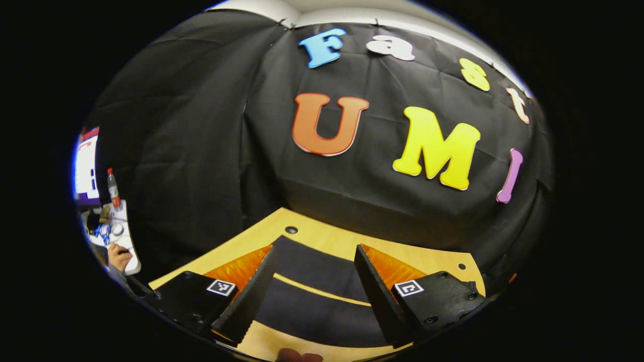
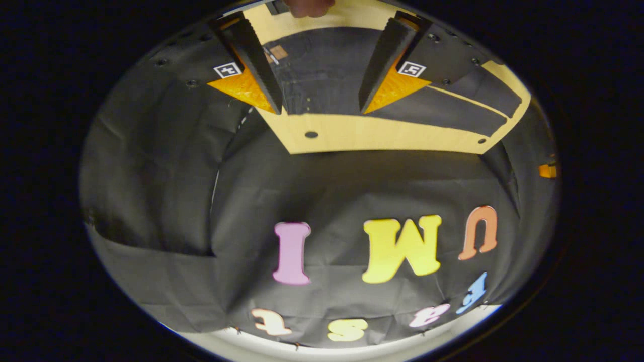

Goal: Grasp the waist and the cuffs of the jeans and fold them to make the two legs overlap; first hold the waist and fold one-third of the jeans toward the cuffs, then hold the cuffs and fold the remaining one-third in the same direction to finish folding.

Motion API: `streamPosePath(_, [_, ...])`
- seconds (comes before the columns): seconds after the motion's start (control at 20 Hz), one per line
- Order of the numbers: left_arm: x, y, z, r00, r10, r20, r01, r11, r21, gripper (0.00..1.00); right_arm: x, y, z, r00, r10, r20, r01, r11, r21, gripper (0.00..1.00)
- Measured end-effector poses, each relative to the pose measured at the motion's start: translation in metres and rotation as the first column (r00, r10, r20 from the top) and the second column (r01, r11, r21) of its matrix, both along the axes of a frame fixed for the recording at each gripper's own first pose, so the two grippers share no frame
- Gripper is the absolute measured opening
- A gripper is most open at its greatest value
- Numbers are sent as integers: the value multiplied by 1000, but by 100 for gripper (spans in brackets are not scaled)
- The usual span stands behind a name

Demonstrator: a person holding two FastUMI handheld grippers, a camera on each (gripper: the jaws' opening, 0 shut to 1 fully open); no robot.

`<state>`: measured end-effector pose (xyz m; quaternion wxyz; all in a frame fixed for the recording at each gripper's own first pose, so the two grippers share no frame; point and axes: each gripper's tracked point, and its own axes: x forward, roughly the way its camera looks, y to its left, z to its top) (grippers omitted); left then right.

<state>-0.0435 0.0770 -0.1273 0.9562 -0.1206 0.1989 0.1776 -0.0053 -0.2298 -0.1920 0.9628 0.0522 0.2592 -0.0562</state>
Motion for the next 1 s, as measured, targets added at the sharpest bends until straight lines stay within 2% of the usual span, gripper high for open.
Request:
streamPosePath(0.1, [-15,15,-29,996,65,-60,-71,993,-93,99,-6,-15,-31,995,-32,-96,38,998,57,94])
streamPosePath(0.2, [-30,34,-60,983,131,-130,-155,967,-202,99,-12,-24,-62,978,-55,-200,87,984,157,96])
streamPosePath(0.3, [-43,54,-93,960,199,-196,-255,911,-323,99,-20,-33,-97,937,-126,-326,225,931,287,96])
streamPosePath(0.4, [-60,75,-125,931,255,-263,-352,819,-453,99,-29,-58,-129,881,-210,-424,367,868,334,97])
streamPosePath(0.45, [-67,81,-137,915,271,-301,-395,758,-519,99,-33,-71,-141,857,-244,-455,422,838,345,93])
streamPosePath(0.5, [-74,91,-151,895,284,-345,-441,688,-577,100,-34,-81,-147,836,-269,-479,460,819,343,98])
streamPosePath(0.6, [-84,120,-171,843,339,-417,-537,559,-632,99,-39,-95,-161,795,-309,-522,527,777,343,98])
streamPosePath(0.65, [-89,136,-181,818,366,-444,-575,511,-638,99,-41,-100,-165,775,-325,-541,557,756,344,98])
streamPosePath(0.7, [-93,144,-190,799,373,-472,-602,477,-641,99,-41,-102,-169,763,-332,-554,573,744,343,98])
streamPosePath(0.75, [-94,151,-196,788,367,-494,-616,468,-634,99,-40,-102,-172,753,-334,-567,582,739,339,98])
streamPosePath(0.85, [-83,168,-212,786,343,-515,-618,474,-627,99,-39,-97,-174,731,-328,-598,604,719,344,98])
streamPosePath(1.0, [-62,185,-232,781,294,-550,-616,506,-604,99,-35,-94,-171,701,-347,-623,647,678,350,98])
